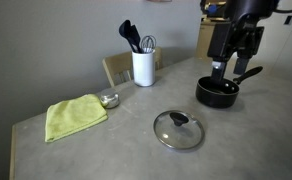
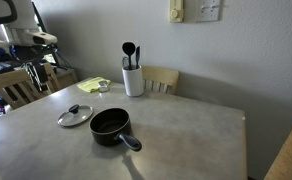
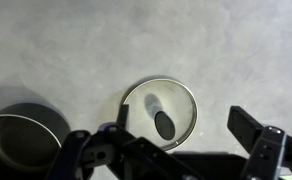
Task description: Cover the pot
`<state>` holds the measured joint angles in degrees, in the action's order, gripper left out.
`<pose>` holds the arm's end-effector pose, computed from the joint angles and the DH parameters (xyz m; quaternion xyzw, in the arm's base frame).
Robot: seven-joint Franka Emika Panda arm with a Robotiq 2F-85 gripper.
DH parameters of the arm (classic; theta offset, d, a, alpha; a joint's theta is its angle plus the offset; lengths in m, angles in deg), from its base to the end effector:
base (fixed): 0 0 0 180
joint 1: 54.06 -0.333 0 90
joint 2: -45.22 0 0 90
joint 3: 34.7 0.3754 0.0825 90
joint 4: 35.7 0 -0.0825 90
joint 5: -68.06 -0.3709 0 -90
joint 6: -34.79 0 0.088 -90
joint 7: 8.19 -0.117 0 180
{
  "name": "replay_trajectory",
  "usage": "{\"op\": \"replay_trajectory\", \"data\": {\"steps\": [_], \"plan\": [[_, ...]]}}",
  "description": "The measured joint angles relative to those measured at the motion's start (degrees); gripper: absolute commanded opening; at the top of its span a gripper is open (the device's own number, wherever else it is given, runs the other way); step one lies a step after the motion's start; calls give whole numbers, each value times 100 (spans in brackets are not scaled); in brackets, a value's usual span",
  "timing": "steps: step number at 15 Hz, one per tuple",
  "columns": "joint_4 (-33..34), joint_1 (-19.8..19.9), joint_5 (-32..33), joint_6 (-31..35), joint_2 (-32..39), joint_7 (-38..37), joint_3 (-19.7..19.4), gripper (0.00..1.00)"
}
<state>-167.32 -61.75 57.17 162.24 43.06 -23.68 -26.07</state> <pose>0.4694 0.1456 0.4195 -0.9959 0.0519 0.0364 0.0639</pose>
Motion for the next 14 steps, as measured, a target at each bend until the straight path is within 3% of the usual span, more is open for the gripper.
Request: {"op": "replay_trajectory", "data": {"steps": [2,6,8,11,14], "plan": [[372,-61,372,15,453,-216,51,100],[1041,-85,248,12,1214,916,49,100],[1170,-80,227,9,1337,1085,48,100],[1180,-96,346,6,1338,1025,41,100],[1143,-160,1120,141,1416,561,-48,100]]}}
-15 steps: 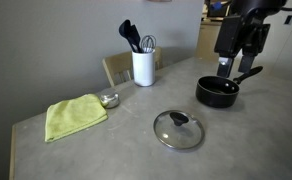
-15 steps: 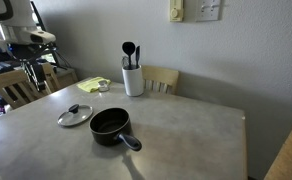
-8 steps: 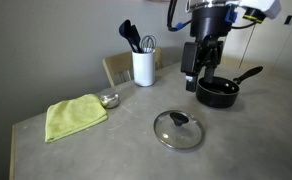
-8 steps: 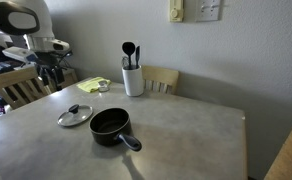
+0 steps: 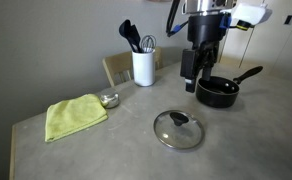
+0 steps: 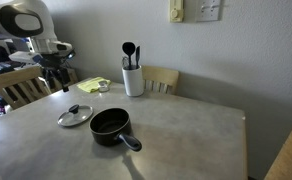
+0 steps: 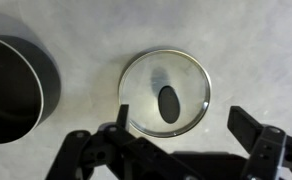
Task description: Cover the pot
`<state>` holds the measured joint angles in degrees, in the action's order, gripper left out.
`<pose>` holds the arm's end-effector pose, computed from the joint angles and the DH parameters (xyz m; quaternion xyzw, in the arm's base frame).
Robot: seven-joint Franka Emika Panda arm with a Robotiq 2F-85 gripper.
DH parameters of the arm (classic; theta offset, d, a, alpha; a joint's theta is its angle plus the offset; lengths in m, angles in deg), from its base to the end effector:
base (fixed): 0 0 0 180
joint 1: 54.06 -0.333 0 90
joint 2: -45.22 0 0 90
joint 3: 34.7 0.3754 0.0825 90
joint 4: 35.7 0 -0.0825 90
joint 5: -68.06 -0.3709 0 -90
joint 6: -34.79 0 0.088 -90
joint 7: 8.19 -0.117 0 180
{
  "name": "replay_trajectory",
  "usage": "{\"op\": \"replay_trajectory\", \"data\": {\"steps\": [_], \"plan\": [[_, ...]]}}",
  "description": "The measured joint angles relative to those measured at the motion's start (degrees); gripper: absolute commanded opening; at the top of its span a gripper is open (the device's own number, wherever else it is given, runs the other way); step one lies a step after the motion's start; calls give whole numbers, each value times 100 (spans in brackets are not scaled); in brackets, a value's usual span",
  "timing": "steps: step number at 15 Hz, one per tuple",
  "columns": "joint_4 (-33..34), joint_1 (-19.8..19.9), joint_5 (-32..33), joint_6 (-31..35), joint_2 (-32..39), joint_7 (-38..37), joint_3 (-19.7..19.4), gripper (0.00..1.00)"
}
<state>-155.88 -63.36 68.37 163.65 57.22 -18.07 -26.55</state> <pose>0.5447 0.1679 0.3744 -0.9973 -0.0666 0.0301 0.0058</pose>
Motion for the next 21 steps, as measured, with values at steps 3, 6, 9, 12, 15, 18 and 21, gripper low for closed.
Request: {"op": "replay_trajectory", "data": {"steps": [3,6,9,12,15,18,21], "plan": [[-36,-76,881,585,248,-559,-172,100],[-41,-95,983,1204,593,-710,-257,100],[-39,-92,590,1700,935,-574,-240,100],[-36,-86,160,1907,1175,-245,-187,100],[-31,-82,46,1942,1311,133,-144,100],[9,-81,98,1937,1416,818,-106,100],[74,-80,168,1931,1483,1474,-74,100]]}}
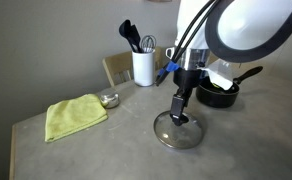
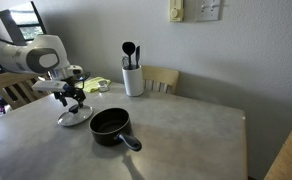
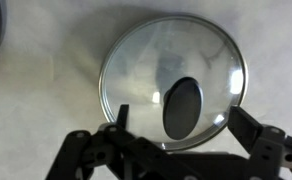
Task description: Cover the pot
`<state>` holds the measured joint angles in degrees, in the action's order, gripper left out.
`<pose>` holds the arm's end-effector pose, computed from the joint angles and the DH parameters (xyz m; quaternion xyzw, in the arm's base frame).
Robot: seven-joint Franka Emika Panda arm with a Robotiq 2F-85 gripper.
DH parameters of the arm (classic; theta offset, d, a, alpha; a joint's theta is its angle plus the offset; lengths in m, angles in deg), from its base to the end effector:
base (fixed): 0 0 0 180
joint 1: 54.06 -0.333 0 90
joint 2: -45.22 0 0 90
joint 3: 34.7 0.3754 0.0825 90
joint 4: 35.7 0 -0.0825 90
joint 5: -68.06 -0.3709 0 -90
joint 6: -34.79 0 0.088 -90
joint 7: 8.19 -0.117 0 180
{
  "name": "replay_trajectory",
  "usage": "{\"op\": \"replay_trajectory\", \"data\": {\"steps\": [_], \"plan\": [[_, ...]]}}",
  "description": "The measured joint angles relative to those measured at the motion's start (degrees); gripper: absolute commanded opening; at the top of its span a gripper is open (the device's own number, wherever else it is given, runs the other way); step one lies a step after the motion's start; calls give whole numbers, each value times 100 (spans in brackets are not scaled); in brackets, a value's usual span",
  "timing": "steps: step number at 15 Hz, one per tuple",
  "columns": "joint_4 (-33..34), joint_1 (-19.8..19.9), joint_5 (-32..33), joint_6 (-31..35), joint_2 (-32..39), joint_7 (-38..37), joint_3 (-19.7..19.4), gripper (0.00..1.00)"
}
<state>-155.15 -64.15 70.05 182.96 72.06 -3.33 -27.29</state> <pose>0.5825 0.1800 0.2561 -0.9793 -0.2008 -0.0164 0.0215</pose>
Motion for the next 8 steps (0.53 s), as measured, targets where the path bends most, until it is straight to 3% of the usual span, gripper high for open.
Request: {"op": "replay_trajectory", "data": {"steps": [8], "plan": [[245,-8,154,-1,307,459,21,98]]}}
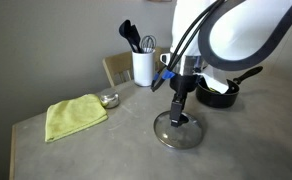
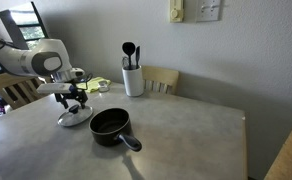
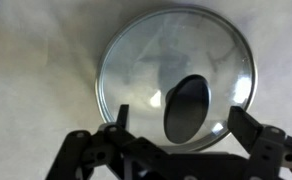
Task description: Cover the pot
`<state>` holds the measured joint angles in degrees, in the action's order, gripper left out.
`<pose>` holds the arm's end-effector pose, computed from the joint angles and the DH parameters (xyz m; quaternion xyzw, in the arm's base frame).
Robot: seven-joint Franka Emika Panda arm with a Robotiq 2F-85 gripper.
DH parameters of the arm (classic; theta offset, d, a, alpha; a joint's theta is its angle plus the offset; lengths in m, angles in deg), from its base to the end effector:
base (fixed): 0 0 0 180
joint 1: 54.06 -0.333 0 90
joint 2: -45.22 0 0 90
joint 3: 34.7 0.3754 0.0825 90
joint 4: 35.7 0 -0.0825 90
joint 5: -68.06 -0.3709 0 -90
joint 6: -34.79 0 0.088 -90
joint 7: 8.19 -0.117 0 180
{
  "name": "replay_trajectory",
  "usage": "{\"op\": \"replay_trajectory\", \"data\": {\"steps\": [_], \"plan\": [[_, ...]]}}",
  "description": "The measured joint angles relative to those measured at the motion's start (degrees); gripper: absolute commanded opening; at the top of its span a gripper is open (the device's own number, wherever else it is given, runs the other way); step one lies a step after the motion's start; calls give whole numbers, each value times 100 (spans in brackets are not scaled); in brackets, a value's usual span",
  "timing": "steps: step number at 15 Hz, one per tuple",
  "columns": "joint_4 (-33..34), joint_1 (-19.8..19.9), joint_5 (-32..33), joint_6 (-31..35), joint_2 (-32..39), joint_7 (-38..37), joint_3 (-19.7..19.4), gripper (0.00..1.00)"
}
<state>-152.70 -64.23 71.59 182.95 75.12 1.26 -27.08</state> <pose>0.5927 0.1861 0.2392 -0.9676 -0.2517 -0.0127 0.0173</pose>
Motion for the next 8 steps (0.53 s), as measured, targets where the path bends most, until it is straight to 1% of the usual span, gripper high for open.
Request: {"op": "replay_trajectory", "data": {"steps": [1,2,3,5,8], "plan": [[32,-4,22,0,50,0,3,74],[60,-7,44,0,97,0,5,73],[86,-7,55,-1,134,0,6,69],[141,-8,68,-9,194,0,6,53],[207,-7,73,-149,223,-23,6,35]]}}
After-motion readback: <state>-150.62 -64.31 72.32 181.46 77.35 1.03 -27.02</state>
